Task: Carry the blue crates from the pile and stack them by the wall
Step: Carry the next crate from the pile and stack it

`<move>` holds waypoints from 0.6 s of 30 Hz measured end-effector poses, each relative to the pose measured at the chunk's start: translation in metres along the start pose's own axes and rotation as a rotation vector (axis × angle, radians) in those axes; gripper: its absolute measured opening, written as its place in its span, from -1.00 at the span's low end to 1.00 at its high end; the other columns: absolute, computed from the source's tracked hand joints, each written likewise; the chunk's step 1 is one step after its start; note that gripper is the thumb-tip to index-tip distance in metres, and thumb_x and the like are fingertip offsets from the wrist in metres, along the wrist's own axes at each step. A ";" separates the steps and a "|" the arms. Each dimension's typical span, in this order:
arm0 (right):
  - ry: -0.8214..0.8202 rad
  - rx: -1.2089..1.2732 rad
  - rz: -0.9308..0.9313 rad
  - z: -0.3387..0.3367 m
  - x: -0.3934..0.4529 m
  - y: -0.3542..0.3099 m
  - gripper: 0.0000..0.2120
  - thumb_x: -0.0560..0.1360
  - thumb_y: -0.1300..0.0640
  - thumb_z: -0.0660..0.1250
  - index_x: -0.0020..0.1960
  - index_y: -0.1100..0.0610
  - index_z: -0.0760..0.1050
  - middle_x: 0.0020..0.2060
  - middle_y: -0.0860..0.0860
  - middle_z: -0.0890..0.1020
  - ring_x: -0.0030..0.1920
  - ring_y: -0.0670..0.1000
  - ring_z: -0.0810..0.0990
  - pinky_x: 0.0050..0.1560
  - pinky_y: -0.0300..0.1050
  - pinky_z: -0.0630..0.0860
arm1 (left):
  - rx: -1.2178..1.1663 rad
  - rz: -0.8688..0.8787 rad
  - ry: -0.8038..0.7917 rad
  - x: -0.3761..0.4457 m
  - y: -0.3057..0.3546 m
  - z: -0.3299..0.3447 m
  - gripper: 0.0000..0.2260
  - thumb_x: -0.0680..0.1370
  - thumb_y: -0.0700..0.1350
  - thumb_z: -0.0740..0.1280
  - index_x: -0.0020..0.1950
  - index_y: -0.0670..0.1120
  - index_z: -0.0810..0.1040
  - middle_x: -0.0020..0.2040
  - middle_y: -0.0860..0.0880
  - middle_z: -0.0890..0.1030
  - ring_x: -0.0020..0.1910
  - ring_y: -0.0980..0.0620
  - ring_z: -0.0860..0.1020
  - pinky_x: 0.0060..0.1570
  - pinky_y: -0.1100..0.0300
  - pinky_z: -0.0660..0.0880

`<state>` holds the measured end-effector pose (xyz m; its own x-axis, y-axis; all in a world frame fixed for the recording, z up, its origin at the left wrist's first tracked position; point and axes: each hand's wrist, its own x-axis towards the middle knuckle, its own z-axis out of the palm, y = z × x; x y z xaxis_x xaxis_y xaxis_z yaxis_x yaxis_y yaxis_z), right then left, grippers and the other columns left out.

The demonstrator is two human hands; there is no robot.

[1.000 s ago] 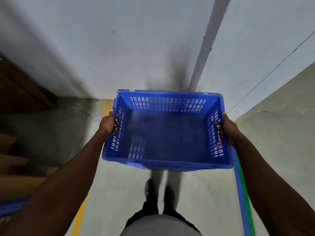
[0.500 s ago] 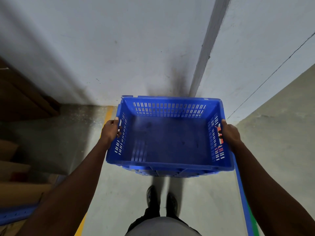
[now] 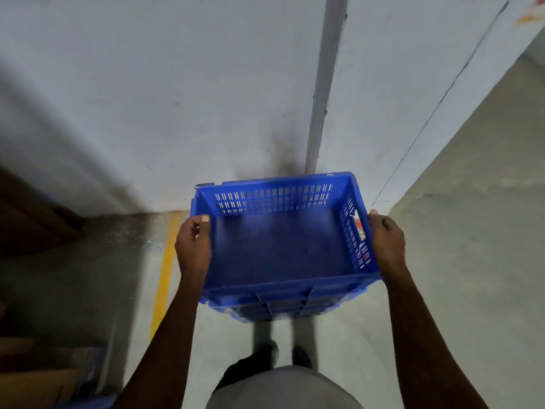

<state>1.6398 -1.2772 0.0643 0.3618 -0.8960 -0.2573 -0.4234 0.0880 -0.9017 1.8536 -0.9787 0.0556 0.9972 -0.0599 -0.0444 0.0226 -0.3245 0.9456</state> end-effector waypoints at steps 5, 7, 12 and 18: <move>0.037 0.236 0.102 -0.021 -0.065 0.014 -0.70 0.58 -0.12 0.24 -0.05 0.03 0.66 -0.15 0.02 0.72 -0.11 0.10 0.65 -0.05 -0.02 0.54 | -0.235 -0.038 -0.302 -0.042 0.023 0.032 -0.80 0.69 -0.09 0.24 -0.03 -0.07 0.62 -0.18 -0.02 0.62 -0.26 0.14 0.54 -0.23 0.24 0.49; 0.073 0.289 0.152 -0.034 -0.101 0.028 -0.70 0.62 -0.05 0.23 -0.02 0.08 0.66 -0.14 0.08 0.73 -0.16 0.09 0.66 -0.09 -0.04 0.53 | -0.202 -0.065 -0.451 -0.061 0.027 0.050 -0.78 0.70 -0.12 0.22 -0.07 -0.08 0.61 -0.24 -0.04 0.60 -0.39 0.20 0.52 -0.30 0.23 0.47; 0.273 0.404 0.320 -0.072 -0.201 0.084 -0.61 0.66 -0.13 0.21 0.06 0.13 0.67 -0.09 0.09 0.75 -0.17 0.09 0.70 -0.08 -0.01 0.55 | -0.110 -0.081 -0.883 -0.131 0.016 0.072 -0.78 0.62 -0.02 0.29 -0.10 -0.10 0.62 -0.28 -0.04 0.61 -0.40 0.12 0.53 -0.36 0.31 0.47; 0.639 0.600 0.478 -0.122 -0.343 0.160 -0.62 0.67 -0.12 0.21 0.05 0.12 0.68 -0.10 0.10 0.75 -0.17 0.12 0.70 -0.06 0.01 0.56 | 0.066 -0.080 -1.300 -0.240 -0.004 0.081 -0.74 0.68 -0.22 0.20 -0.14 -0.18 0.59 -0.31 -0.11 0.58 -0.44 0.13 0.53 -0.43 0.36 0.42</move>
<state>1.3466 -1.0091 0.0502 -0.3263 -0.7595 -0.5627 0.1459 0.5477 -0.8238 1.6080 -1.0396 0.0364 0.1941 -0.8904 -0.4117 0.0376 -0.4126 0.9101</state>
